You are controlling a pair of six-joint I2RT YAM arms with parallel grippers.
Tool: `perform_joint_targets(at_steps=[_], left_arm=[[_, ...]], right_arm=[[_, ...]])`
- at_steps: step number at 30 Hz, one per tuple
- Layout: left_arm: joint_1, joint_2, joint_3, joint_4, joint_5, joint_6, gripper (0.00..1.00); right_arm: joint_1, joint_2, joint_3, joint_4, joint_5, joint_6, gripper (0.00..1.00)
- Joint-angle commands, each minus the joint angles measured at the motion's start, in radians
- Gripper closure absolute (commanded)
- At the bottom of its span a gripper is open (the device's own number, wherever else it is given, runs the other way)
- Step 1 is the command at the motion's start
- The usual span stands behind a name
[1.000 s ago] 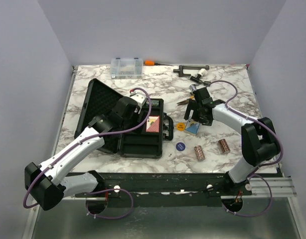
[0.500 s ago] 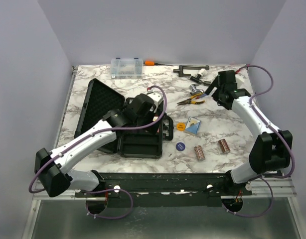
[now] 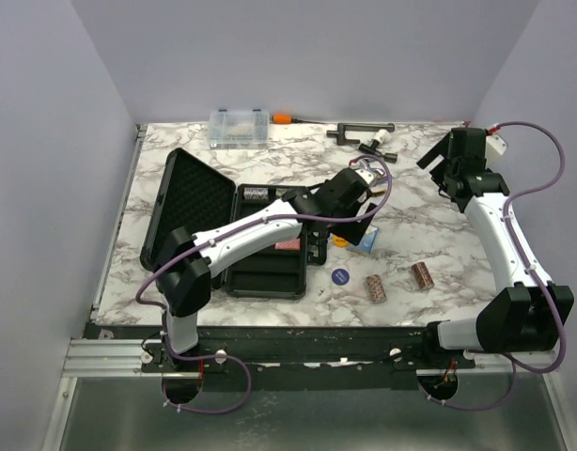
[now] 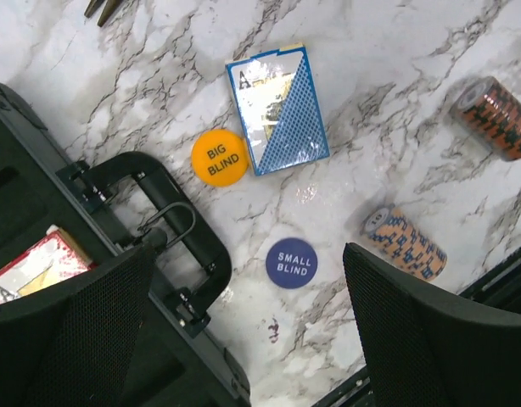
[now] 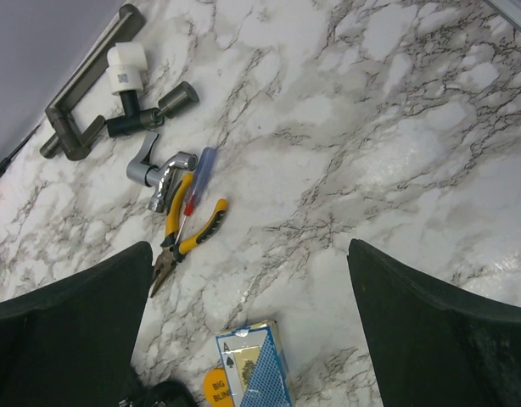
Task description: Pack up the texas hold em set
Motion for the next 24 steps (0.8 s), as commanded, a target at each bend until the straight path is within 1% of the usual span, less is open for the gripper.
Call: perform_joint_targets(at_steps=[1, 10, 15, 24], left_arm=[[-0.007, 0.097, 0.096, -0.009, 0.023, -0.054, 0.09], [-0.016, 0.26, 0.193, -0.009, 0.014, -0.08, 0.1], [-0.022, 0.325, 0.229, -0.007, 0.006, -0.094, 0.11], [-0.025, 0.406, 0.259, -0.004, 0.038, -0.101, 0.12]], right_arm=[[-0.001, -0.019, -0.023, -0.005, 0.017, 0.007, 0.0], [-0.004, -0.01, -0.044, 0.018, -0.028, 0.009, 0.0], [-0.004, -0.003, -0.05, 0.021, -0.044, 0.01, 0.0], [-0.004, 0.012, -0.055, 0.03, -0.063, 0.01, 0.0]])
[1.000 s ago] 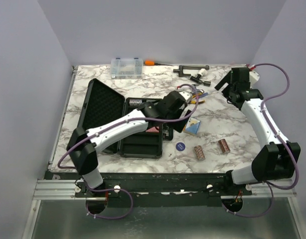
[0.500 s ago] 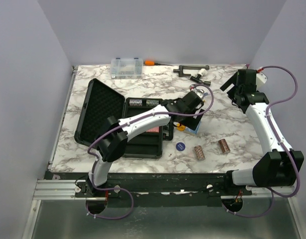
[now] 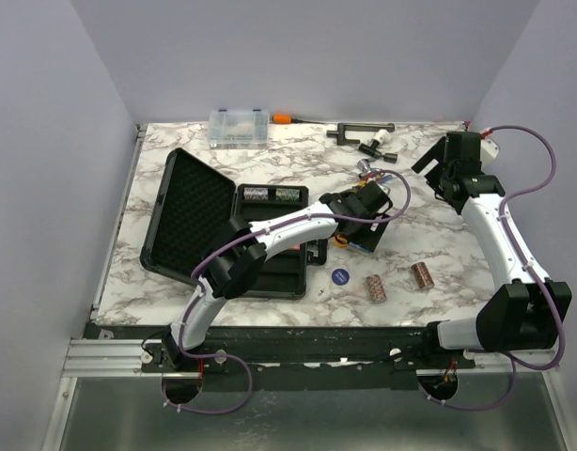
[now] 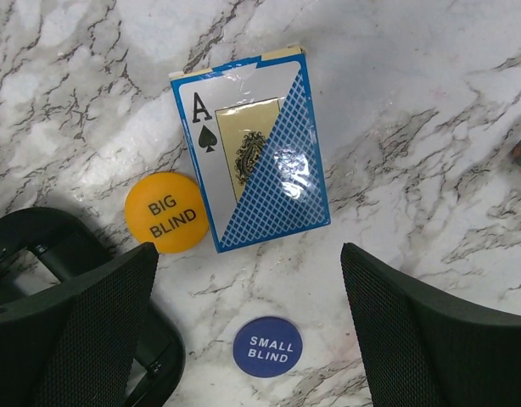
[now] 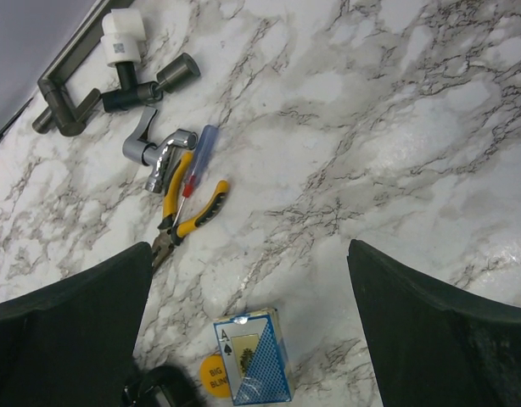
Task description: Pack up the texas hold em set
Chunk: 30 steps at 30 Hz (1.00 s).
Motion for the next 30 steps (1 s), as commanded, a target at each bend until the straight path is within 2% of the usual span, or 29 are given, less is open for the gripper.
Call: perform_joint_targets(at_steps=[1, 21, 26, 30], left_arm=[[-0.012, 0.041, 0.029, -0.005, 0.027, -0.015, 0.12], [-0.011, 0.167, 0.146, 0.01, -0.014, -0.005, 0.13], [-0.011, 0.183, 0.147, 0.011, -0.007, -0.012, 0.16], [-0.011, 0.188, 0.15, 0.011, -0.014, -0.009, 0.23]], right_arm=[[-0.005, 0.019, -0.015, 0.014, -0.021, 0.01, 0.0], [-0.004, 0.018, -0.022, 0.025, -0.044, 0.009, 0.0], [-0.005, 0.027, -0.027, 0.033, -0.054, 0.01, 0.0], [-0.005, 0.028, -0.027, 0.036, -0.06, 0.011, 0.0]])
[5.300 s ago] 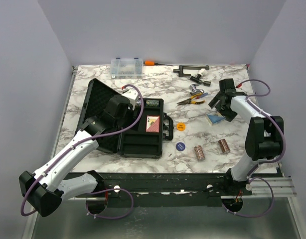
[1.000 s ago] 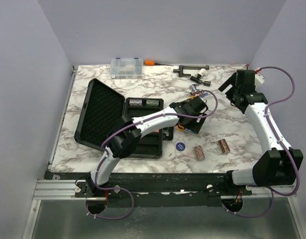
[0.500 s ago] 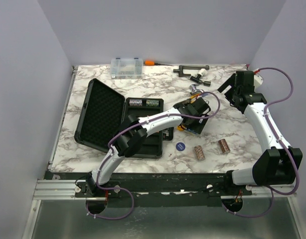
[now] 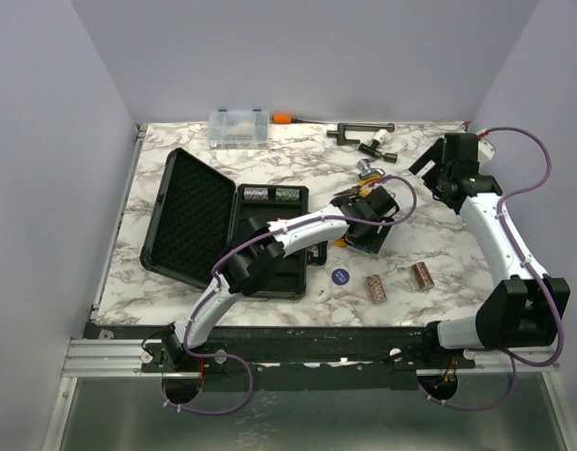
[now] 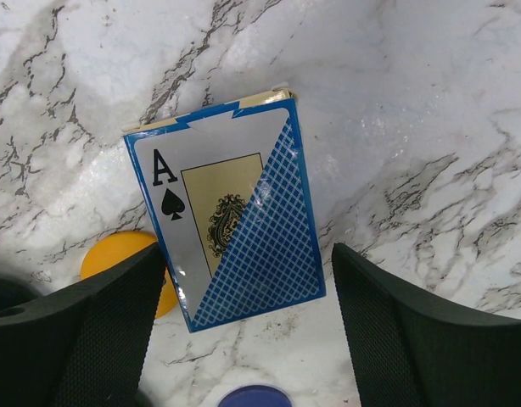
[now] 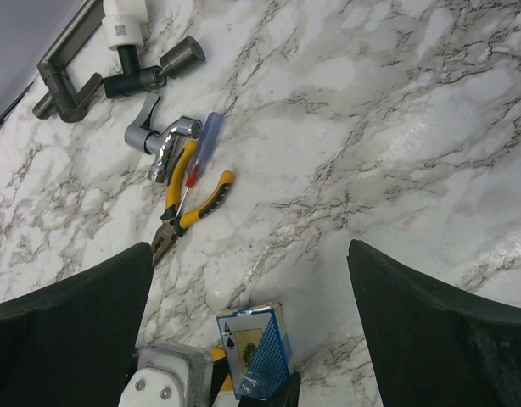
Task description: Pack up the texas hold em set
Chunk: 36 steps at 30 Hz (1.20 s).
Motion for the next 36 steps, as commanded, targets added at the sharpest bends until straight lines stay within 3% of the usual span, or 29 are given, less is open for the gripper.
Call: perform_joint_targets(at_steps=[1, 9, 13, 19, 22, 27, 30, 36], left_arm=[[-0.006, 0.021, 0.023, 0.005, -0.02, 0.0, 0.24], [-0.009, 0.033, 0.029, 0.002, -0.049, -0.002, 0.27], [-0.012, 0.035, 0.031, 0.002, -0.078, -0.004, 0.21], [-0.021, 0.044, 0.041, -0.001, -0.12, -0.018, 0.22], [-0.027, 0.053, 0.049, -0.002, -0.131, -0.018, 0.29], [-0.036, 0.046, 0.047, 0.002, -0.152, -0.013, 0.55], [-0.04, 0.012, 0.029, 0.006, -0.149, -0.011, 0.6], [-0.04, -0.101, -0.055, 0.033, -0.082, 0.003, 0.61]], right_arm=[[-0.005, 0.012, -0.015, 0.022, -0.022, 0.007, 0.0], [-0.004, 0.018, -0.017, 0.025, -0.027, 0.006, 0.0], [-0.005, 0.021, -0.018, 0.026, -0.029, 0.006, 0.0], [-0.004, 0.024, -0.02, 0.028, -0.03, 0.007, 0.0], [-0.005, 0.026, -0.021, 0.029, -0.031, 0.006, 0.0], [-0.005, 0.028, -0.021, 0.029, -0.03, 0.006, 0.0], [-0.005, 0.026, -0.015, 0.02, -0.025, 0.005, 0.0], [-0.005, 0.011, -0.017, 0.019, -0.014, 0.007, 0.0]])
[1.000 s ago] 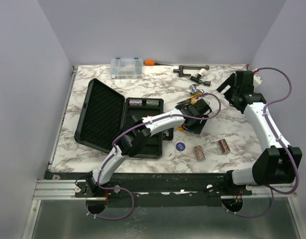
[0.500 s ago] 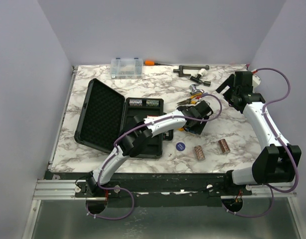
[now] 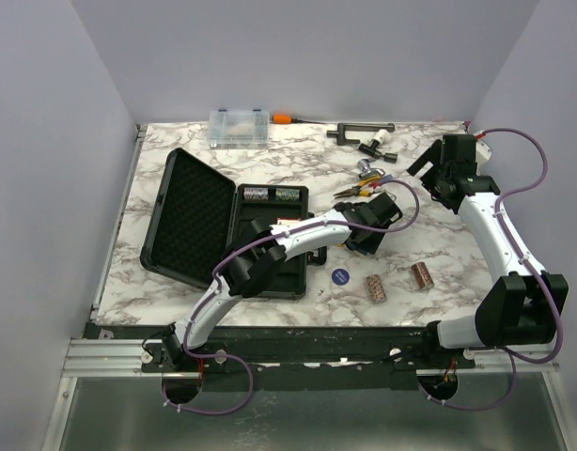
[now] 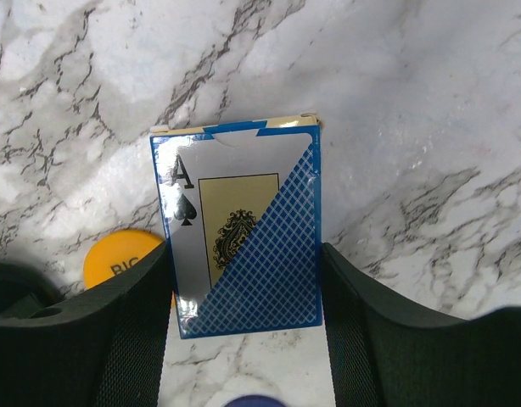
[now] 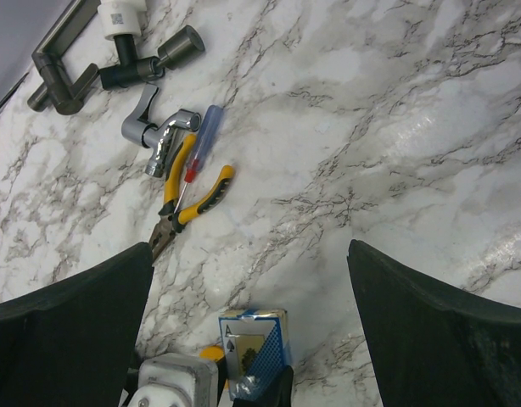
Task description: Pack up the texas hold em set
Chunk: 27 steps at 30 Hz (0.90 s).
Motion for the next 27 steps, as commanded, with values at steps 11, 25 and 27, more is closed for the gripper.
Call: perform_joint_targets(at_steps=[11, 25, 27], left_arm=[[-0.011, -0.363, -0.292, 0.098, 0.139, -0.007, 0.62], [-0.01, -0.615, -0.543, 0.101, 0.039, -0.027, 0.63], [-0.008, -0.65, -0.578, 0.1, 0.016, -0.031, 0.63]], right_arm=[[-0.005, -0.008, -0.009, 0.007, 0.001, 0.006, 0.0], [-0.004, -0.003, -0.008, 0.008, 0.0, 0.005, 0.0], [-0.003, -0.003, -0.008, 0.009, -0.003, 0.006, 0.0]])
